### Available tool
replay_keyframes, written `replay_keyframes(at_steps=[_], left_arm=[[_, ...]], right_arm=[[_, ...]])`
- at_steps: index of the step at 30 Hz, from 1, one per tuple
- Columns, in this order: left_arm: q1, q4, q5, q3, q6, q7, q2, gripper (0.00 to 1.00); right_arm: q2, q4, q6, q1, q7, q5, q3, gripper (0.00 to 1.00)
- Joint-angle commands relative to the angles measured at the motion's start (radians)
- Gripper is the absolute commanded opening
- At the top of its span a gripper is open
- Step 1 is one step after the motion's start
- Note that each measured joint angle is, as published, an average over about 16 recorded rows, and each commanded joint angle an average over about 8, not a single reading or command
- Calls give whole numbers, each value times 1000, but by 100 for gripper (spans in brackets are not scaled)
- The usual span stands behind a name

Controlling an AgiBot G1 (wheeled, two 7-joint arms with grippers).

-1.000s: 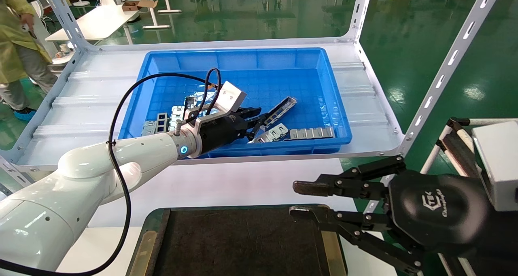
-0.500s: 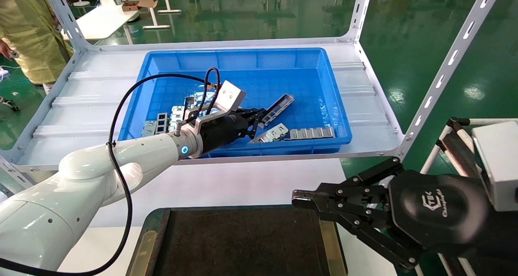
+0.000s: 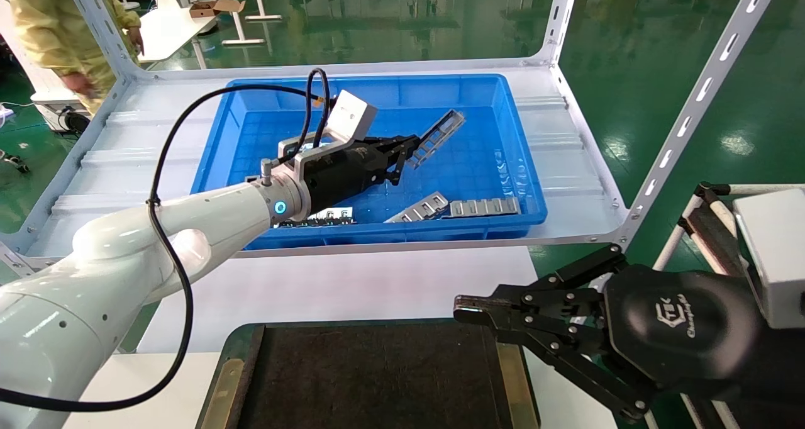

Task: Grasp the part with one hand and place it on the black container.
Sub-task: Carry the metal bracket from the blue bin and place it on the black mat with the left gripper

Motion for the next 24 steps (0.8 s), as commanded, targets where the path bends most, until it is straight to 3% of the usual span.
replay_keyframes(at_steps=[1,24], left_arm=[[-9,6,-15,-4,21,12,-2,0],[-18,63,-93,-41,550,53,-122,0]], right_arm=[[0,0,0,0,0,0,0,0],[1,0,1,0,-1,1,-1,0]])
